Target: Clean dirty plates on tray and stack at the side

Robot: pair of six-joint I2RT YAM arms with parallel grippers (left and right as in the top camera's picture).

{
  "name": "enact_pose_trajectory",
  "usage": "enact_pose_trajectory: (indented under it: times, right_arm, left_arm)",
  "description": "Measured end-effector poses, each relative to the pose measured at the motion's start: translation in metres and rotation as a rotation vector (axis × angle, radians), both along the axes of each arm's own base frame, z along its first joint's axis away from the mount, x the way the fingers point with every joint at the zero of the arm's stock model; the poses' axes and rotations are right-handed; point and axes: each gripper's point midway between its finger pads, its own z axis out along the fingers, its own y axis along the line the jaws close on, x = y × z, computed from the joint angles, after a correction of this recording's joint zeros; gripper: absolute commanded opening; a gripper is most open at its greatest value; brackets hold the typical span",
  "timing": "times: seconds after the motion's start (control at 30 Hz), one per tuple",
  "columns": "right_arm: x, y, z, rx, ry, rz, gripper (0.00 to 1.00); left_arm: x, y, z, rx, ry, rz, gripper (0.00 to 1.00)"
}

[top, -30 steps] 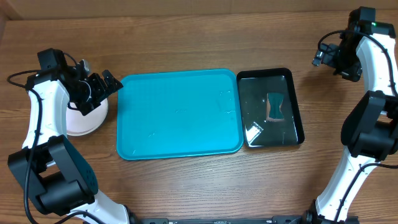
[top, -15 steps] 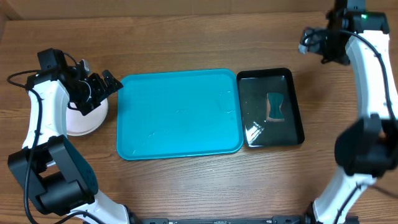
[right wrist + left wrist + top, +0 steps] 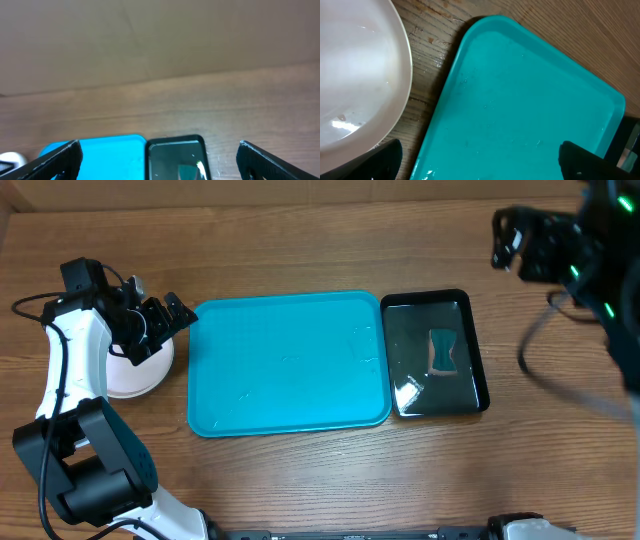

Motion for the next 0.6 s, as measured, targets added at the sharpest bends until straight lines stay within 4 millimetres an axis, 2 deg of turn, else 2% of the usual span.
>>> enact_pose_trajectory:
  times: [0.2,0.3,0.4,0.47,0.6]
  right_arm:
    - [-0.071,-0.010,0.061,0.023,-0.233,-0.008,1.00]
    - [-0.103,-0.014,0.079,0.034,-0.362,-0.010,1.00]
    - [-0.132,-0.018,0.081,0.039,-0.489,-0.010,1.00]
    - [-0.146,-0.020,0.073,0.044,-0.557,-0.010,1.00]
    - [-0.163,-0.022,0.039,0.051,-0.647,-0.011,1.00]
  left_arm:
    - [0.000,0.000,0.000,0.000,0.000,0.001,1.00]
    - [0.000,0.000,0.000,0.000,0.000,0.001,1.00]
    - [0.000,0.000,0.000,0.000,0.000,0.001,1.00]
    - [0.000,0.000,0.000,-0.001,-0.002,0.000,1.00]
    - [0.001,0.000,0.000,-0.002,-0.003,0.000,1.00]
